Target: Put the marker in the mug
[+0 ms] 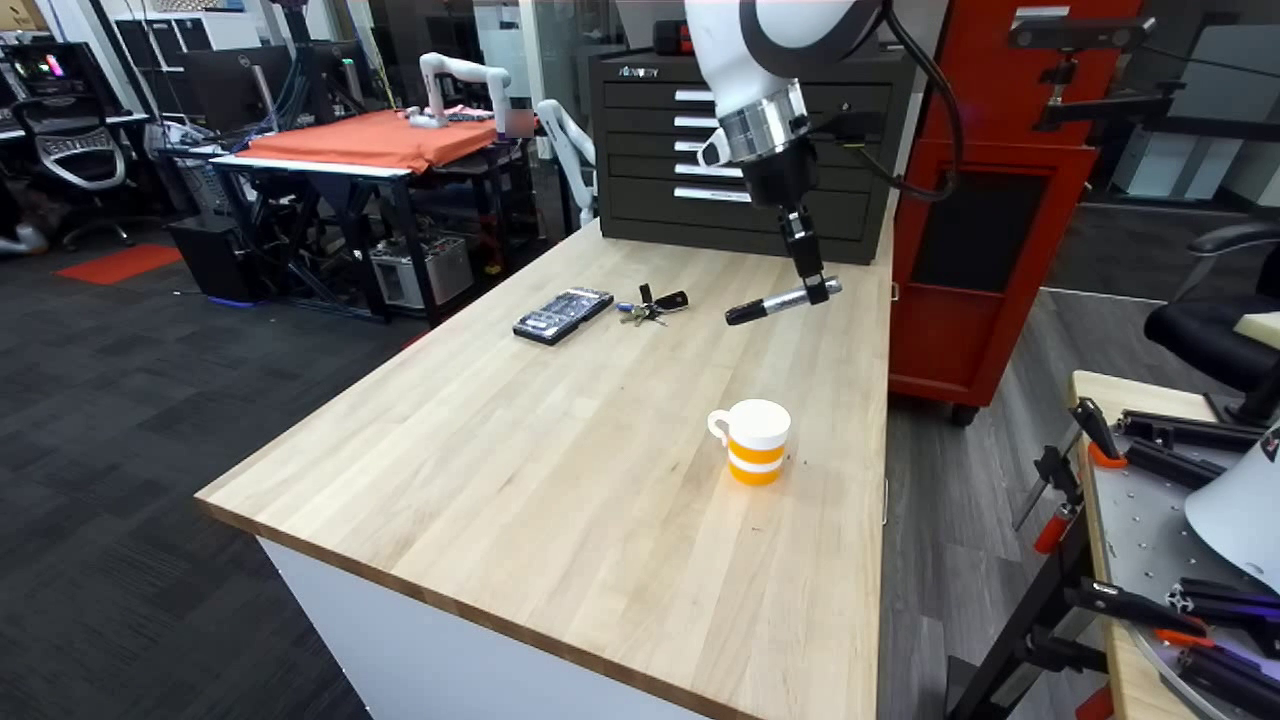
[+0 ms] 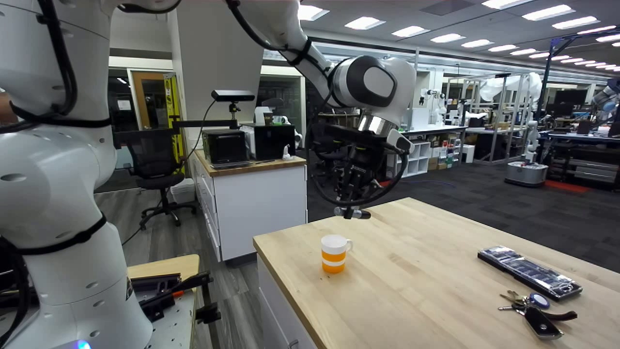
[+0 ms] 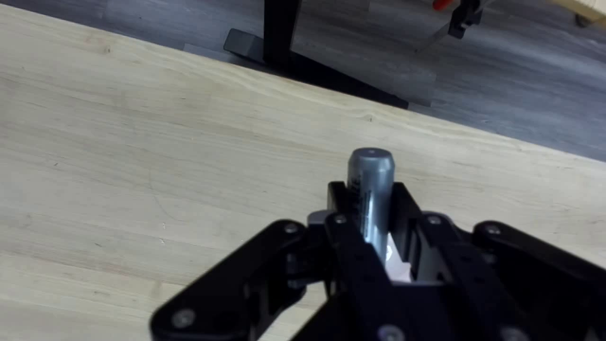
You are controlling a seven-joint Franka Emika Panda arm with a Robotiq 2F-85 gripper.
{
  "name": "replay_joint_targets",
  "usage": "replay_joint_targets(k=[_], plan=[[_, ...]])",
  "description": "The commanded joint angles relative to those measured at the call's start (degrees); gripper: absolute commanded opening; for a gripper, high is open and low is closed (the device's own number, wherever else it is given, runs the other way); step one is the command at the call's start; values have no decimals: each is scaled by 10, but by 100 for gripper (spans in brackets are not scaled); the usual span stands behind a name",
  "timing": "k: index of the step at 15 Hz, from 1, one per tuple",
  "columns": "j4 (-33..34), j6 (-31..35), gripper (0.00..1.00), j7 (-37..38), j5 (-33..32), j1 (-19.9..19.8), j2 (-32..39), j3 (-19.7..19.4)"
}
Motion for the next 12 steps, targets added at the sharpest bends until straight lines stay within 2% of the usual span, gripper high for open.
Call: replay_joint_targets(k=[1, 6, 12], plan=[[60, -86, 6, -23, -19, 11, 23, 5], [118, -166, 6, -47, -36, 23, 63, 15], [170, -226, 6, -73, -57, 31, 124, 27]])
